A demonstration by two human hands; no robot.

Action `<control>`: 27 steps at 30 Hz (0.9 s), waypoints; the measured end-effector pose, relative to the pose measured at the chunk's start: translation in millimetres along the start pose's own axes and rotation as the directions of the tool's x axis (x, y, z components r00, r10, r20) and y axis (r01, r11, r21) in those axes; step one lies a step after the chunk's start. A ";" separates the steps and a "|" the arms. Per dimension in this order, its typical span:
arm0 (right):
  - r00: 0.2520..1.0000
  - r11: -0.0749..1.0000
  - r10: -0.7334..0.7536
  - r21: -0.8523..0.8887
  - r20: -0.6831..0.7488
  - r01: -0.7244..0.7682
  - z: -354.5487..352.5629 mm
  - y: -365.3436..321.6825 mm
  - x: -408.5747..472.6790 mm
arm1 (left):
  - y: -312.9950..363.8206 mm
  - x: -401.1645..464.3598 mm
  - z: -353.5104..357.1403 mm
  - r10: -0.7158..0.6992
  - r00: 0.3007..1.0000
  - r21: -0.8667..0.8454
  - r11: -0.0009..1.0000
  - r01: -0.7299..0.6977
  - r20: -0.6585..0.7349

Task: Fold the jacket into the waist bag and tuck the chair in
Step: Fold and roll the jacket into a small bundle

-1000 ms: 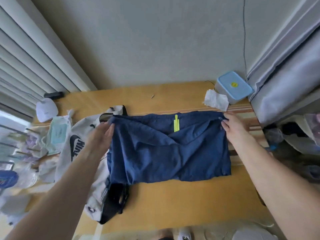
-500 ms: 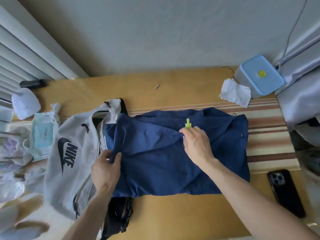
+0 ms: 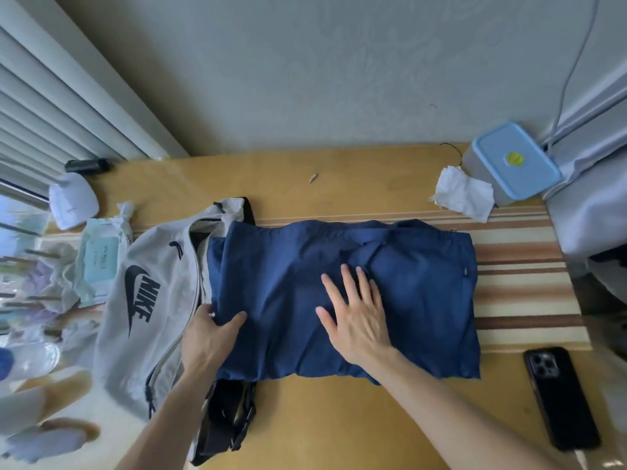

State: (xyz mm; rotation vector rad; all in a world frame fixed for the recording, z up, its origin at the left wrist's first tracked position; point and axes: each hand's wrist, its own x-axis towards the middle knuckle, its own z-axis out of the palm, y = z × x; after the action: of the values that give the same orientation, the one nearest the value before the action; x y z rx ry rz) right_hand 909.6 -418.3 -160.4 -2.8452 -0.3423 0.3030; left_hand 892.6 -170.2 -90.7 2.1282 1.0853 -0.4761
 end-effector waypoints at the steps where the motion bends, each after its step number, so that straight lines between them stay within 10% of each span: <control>1: 0.995 1.000 0.005 -0.018 0.100 -0.003 10.1 6.1 2.7 | 0.0 -0.6 -1.6 0.029 0.999 -0.026 0.999 -0.028 0.026; 5: 0.963 0.998 -0.055 0.002 0.265 0.057 18.6 20.3 21.5 | 15.2 -24.7 -13.5 0.173 0.975 -0.189 0.971 -0.145 0.140; 8: 0.973 0.936 -0.038 0.348 0.226 -0.044 -8.8 24.7 23.5 | 50.6 -62.0 -11.7 0.380 0.902 -0.282 0.905 -0.318 0.205; 12: 0.945 0.326 0.262 0.904 0.196 -0.278 -59.5 49.8 -6.0 | 101.4 -106.1 35.8 0.632 0.718 -0.200 0.775 -0.600 0.291; 15: 0.789 -0.175 0.525 0.948 0.319 -0.267 -92.0 89.9 -44.5 | 137.3 -143.8 99.7 0.715 0.573 -0.175 0.673 -0.718 0.401; 17: 0.665 -0.269 0.661 0.937 0.348 -0.223 -104.9 118.9 -71.9 | 150.1 -162.9 135.8 0.670 0.471 -0.250 0.691 -0.678 0.574; 19: 0.575 -0.157 0.769 0.955 0.278 -0.252 -107.2 140.0 -93.9 | 147.6 -169.8 156.3 0.655 0.412 -0.306 0.701 -0.644 0.633; 21: 0.572 0.127 0.815 0.937 0.089 -0.326 -102.5 149.1 -106.1 | 133.1 -157.8 162.2 0.808 0.424 -0.263 0.549 -0.793 0.408; 24: 0.748 0.571 0.635 0.770 -0.194 -0.284 -87.0 142.3 -100.5 | 98.7 -111.1 166.0 0.925 0.371 0.120 0.360 -0.925 0.086; 27: 0.953 0.930 0.197 0.352 -0.228 -0.108 -52.4 136.0 -78.7 | 68.8 -66.8 172.8 0.874 0.353 0.385 0.216 -0.898 0.335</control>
State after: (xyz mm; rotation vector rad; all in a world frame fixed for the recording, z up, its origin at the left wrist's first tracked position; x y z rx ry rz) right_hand 874.8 -578.3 -135.2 -2.5316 -0.0082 0.0099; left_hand 907.4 -360.3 -142.7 2.7413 -0.5583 -0.2143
